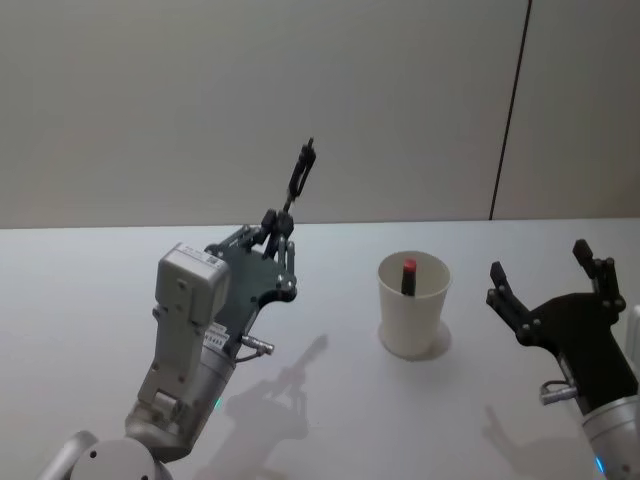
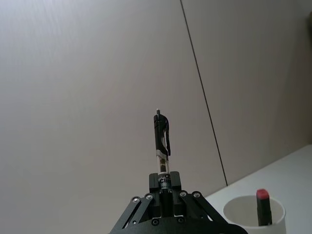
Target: Place the pen into the pen holder.
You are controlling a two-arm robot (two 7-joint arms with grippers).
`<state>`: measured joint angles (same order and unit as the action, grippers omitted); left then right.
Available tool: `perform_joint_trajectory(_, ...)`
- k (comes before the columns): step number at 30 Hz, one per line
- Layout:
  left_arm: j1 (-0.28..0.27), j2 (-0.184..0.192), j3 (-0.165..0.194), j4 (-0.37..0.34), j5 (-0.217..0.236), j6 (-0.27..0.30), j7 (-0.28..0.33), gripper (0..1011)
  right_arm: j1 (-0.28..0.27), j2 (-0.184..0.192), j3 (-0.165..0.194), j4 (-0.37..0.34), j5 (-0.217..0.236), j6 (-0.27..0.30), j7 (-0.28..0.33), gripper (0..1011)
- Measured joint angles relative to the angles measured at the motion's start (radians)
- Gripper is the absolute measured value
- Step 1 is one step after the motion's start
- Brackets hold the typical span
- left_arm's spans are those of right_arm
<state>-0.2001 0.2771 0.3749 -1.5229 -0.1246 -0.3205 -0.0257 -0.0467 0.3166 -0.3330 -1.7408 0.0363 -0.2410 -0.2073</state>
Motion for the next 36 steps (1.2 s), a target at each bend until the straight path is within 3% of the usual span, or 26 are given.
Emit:
perform_joint_trajectory(2,-0.002,-0.001,-0.001,0.005,0.001,-0.011,-0.004,139,0.000,0.000,0.000,0.000,0.000,0.000,0.000,1002)
perform_joint_trajectory(4,-0.015,-0.006,-0.003,0.029,0.003,-0.079,-0.033,139,0.000,0.000,0.000,0.000,0.000,0.000,0.000,1002)
perform_joint_trajectory(13,-0.052,-0.019,-0.010,0.100,-0.005,-0.253,-0.135,139,0.000,0.000,0.000,0.000,0.000,0.000,0.000,1002)
perform_joint_trajectory(20,-0.089,-0.028,-0.012,0.170,-0.052,-0.408,-0.273,139,0.000,0.000,0.000,0.000,0.000,0.000,0.000,1002)
perform_joint_trajectory(21,-0.089,-0.028,-0.012,0.170,-0.052,-0.408,-0.273,139,0.000,0.000,0.000,0.000,0.000,0.000,0.000,1002)
perform_joint_trajectory(27,-0.124,-0.034,-0.008,0.235,-0.129,-0.528,-0.428,139,0.000,0.000,0.000,0.000,0.000,0.000,0.000,1002)
perform_joint_trajectory(34,-0.154,-0.036,-0.002,0.289,-0.220,-0.612,-0.597,139,0.000,0.000,0.000,0.000,0.000,0.000,0.000,1001)
perform_joint_trajectory(36,-0.166,-0.035,0.000,0.309,-0.259,-0.639,-0.675,139,0.000,0.000,0.000,0.000,0.000,0.000,0.000,1002)
